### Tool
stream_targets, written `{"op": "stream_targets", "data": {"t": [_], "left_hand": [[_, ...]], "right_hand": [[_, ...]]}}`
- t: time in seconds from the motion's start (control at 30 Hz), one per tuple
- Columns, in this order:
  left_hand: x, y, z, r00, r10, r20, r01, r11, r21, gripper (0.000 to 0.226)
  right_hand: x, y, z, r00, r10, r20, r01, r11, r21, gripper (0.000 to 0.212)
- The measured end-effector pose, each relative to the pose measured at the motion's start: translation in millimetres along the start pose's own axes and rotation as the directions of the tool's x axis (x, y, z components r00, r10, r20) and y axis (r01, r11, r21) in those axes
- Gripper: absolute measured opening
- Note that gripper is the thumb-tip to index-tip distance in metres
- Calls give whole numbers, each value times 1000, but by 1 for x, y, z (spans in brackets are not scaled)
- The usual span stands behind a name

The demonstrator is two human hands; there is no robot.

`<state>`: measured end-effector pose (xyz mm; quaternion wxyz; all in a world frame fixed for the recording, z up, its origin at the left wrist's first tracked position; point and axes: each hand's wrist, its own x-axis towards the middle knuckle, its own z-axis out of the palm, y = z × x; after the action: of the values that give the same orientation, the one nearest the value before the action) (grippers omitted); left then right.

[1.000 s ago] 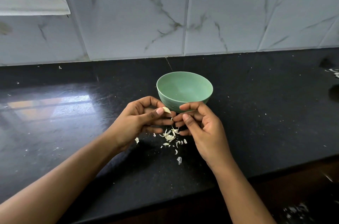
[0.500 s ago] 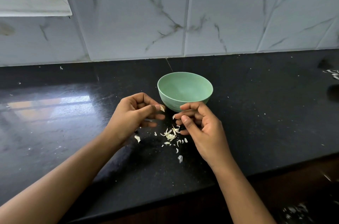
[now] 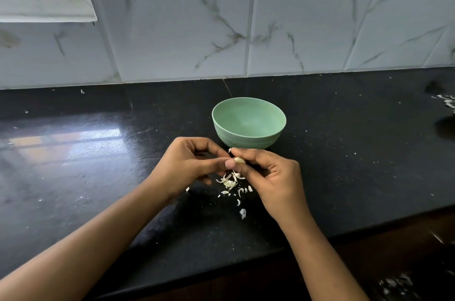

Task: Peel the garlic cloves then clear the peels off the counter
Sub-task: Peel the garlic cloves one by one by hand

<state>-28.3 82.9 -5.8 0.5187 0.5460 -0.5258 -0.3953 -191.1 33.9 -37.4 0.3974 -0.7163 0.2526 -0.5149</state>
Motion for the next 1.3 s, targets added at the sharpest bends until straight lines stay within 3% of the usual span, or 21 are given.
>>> {"op": "stream_targets", "data": {"t": [0.1,0.17,0.27,0.4,0.6,0.7,0.77,0.83,0.9,1.0,1.2,1.3], "left_hand": [[2,2,-3,984,142,-112,-127,982,138,27],[2,0,-3,968,227,-105,-201,956,216,36],[0,-4,1,960,268,-85,-239,938,251,28],[0,-2,3,966,244,-83,-226,957,180,13],[4,0,1,985,124,-121,-124,992,5,10],[8,-4,-7,985,87,-146,-85,996,21,11],[9,-9,-9,993,94,-69,-81,981,178,30],[7,-12,-6,991,125,44,-132,929,346,44],[4,-13,-5,977,169,128,-210,850,483,46],[3,-10,-7,956,243,164,-291,717,633,47],[0,0,-6,968,251,1,-204,784,586,21],[0,-2,-1,988,150,46,-157,939,306,27]], "right_hand": [[1,-5,-2,981,178,71,-191,931,312,18],[2,-9,-4,969,221,109,-246,888,389,18],[2,-12,-5,954,272,123,-299,861,411,15],[2,-13,-5,946,295,135,-324,855,406,15],[3,-15,-7,937,323,136,-348,809,474,17],[4,-10,-9,934,345,97,-345,795,498,13],[3,-5,-8,940,338,48,-327,850,414,10],[1,5,-6,971,229,-65,-219,967,132,16],[-1,12,-4,990,101,-98,-110,990,-92,17],[-1,14,-4,994,61,-91,-73,988,-135,26],[0,11,1,1000,8,7,-7,997,-71,35],[0,8,-1,1000,-1,-4,1,999,-53,26]]}}
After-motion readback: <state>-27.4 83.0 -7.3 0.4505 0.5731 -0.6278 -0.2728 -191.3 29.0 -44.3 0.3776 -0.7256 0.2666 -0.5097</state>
